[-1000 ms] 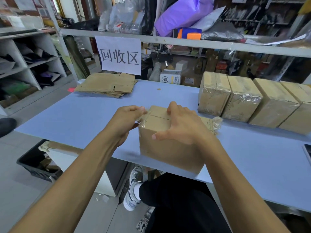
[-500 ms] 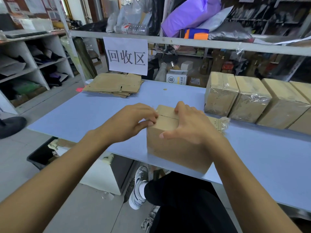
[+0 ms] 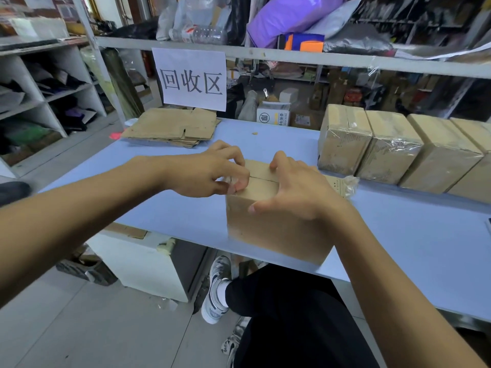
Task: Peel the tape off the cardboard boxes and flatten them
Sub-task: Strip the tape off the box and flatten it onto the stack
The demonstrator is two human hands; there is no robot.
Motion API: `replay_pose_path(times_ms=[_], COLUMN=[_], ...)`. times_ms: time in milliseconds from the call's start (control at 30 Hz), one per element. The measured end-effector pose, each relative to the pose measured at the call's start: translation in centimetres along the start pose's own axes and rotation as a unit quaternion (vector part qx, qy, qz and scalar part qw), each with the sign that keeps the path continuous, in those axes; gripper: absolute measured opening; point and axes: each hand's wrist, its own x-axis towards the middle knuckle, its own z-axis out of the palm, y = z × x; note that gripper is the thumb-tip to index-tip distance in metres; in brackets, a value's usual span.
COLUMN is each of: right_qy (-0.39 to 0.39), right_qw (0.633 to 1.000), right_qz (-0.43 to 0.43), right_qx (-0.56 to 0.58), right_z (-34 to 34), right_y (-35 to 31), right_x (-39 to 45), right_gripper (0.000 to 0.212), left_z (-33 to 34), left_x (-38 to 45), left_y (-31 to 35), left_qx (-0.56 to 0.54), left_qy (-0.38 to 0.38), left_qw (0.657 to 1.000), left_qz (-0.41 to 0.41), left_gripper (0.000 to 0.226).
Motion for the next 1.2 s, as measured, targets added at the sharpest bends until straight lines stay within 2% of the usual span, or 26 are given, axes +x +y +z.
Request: replay_pose_path(times_ms=[233,433,800,900,1100,1200], right_qy=[-0.018,-0.028,-0.038,-0.049,-0.077,-0.073], right_qw=[1.0,0.999,0.998,0.998,0.996,0.996], right_qz=[-0.002,-0.01,-0.025,-0.03,-0.04,-0.048], right_qx=[0.013,0.024,0.034,0.037,0.032,0.034], right_z=[-0.6,-1.0,-0.8,-0.9,-1.2,-1.2], right_y=[-0.3,-0.3,-0.1,0.1,0.8,1.0], right_x=[0.0,-0.3,-0.2,-0.2,-0.5,-0.6], right_gripper=[0.079,0.082,0.082,0.082,0.086,0.085], left_z=[0.3,0.8,2.2,2.3,1.8,1.4], left_x=[-0.2,-1.1,-2.7,-3.1,-4.1,-4.9], left_y=[-0.1,-0.8,-2.4,-2.4,-2.4,-1.9], left_qx=[-0.026,-0.071,-0.105,-0.083,-0.046,-0.095], left_qy=[-0.037,-0.035,0.024,0.029,0.017,0.035], left_qw=[0.999,0.997,0.994,0.996,0.999,0.995], left_qz=[-0.024,-0.018,-0.021,-0.019,-0.019,-0.011], left_gripper=[0.02,0.025,0.022,0.017,0.029,0.033])
